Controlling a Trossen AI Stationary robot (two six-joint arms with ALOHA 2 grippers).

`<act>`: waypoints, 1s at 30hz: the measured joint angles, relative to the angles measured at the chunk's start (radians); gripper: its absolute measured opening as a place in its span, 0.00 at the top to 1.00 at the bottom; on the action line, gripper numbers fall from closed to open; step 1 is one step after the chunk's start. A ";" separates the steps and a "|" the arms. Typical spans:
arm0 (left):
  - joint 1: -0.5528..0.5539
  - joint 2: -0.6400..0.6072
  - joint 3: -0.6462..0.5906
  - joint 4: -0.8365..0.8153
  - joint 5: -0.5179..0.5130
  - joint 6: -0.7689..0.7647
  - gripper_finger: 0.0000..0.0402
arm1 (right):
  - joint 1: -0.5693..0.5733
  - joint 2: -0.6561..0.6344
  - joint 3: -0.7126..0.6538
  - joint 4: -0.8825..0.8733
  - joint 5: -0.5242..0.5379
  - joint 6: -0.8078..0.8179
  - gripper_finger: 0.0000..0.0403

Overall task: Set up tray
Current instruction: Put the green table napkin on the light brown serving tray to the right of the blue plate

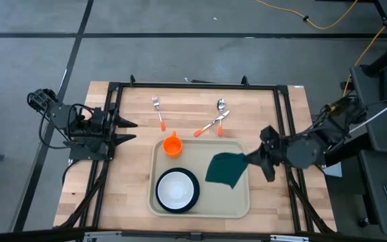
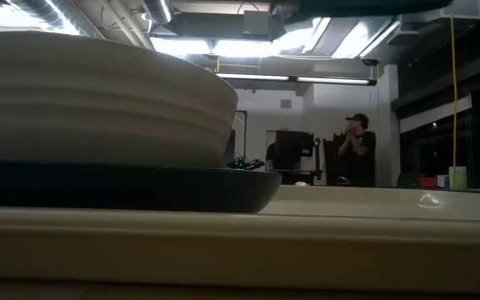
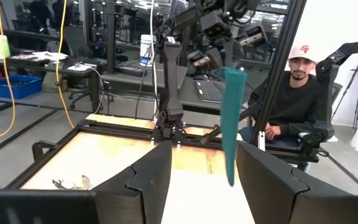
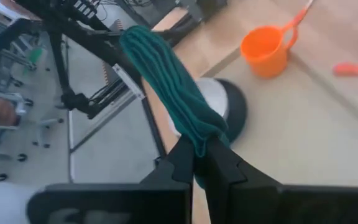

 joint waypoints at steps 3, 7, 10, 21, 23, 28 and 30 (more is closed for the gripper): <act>0.000 0.000 0.000 -0.004 0.000 0.000 0.57 | 0.034 0.028 0.000 0.001 0.002 0.066 0.96; 0.000 0.000 0.000 -0.004 0.001 0.000 0.57 | 0.063 0.079 0.000 -0.008 0.001 0.079 0.96; 0.000 0.000 0.000 -0.005 0.001 0.000 0.57 | 0.078 0.118 0.000 -0.034 -0.004 0.111 0.96; 0.000 0.000 0.000 -0.019 0.007 0.025 0.57 | 0.165 0.207 0.000 -0.113 -0.010 0.348 0.96; 0.000 0.000 0.000 -0.024 0.006 0.025 0.57 | 0.170 0.217 0.000 -0.117 -0.012 0.361 0.96; 0.000 0.000 0.000 -0.025 0.009 0.024 0.57 | 0.170 0.219 -0.013 -0.101 -0.020 0.363 0.96; 0.000 0.000 0.000 -0.025 0.026 0.018 0.57 | 0.170 0.215 -0.044 -0.083 -0.027 0.363 0.96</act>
